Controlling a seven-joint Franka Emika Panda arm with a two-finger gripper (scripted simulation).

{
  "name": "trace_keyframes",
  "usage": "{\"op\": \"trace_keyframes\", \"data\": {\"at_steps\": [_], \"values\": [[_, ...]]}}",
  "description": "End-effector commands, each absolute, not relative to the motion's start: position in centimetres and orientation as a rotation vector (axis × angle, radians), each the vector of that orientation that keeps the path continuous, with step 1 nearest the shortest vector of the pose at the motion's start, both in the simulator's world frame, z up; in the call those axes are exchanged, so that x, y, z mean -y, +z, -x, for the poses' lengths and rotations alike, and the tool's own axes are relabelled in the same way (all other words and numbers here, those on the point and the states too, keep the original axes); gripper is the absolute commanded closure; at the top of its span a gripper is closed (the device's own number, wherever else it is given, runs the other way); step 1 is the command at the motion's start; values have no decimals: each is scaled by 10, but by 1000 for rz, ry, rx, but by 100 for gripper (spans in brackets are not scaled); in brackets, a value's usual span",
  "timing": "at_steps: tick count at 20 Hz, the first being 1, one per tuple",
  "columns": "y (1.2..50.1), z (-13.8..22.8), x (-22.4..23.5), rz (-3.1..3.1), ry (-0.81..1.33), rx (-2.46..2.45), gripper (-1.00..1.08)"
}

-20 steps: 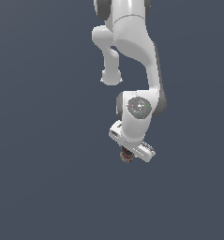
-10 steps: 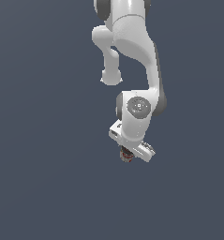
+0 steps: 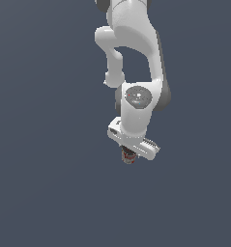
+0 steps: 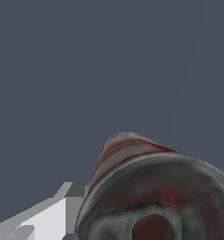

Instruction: Pick up the object and move it to a goal position.

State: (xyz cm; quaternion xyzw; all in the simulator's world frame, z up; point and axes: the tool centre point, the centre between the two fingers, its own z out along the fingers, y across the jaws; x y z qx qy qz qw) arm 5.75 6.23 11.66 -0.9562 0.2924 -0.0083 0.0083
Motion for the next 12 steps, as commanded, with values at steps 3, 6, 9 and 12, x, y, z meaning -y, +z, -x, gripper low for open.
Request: {"op": "trace_keyframes", "data": {"at_steps": [3, 6, 9, 12], "values": [[153, -58, -49, 2998, -62, -818, 108], [181, -57, -38, 3005, -85, -739, 108], [210, -56, -27, 3010, -109, -656, 108], [239, -55, -15, 3013, -131, -576, 108]]}}
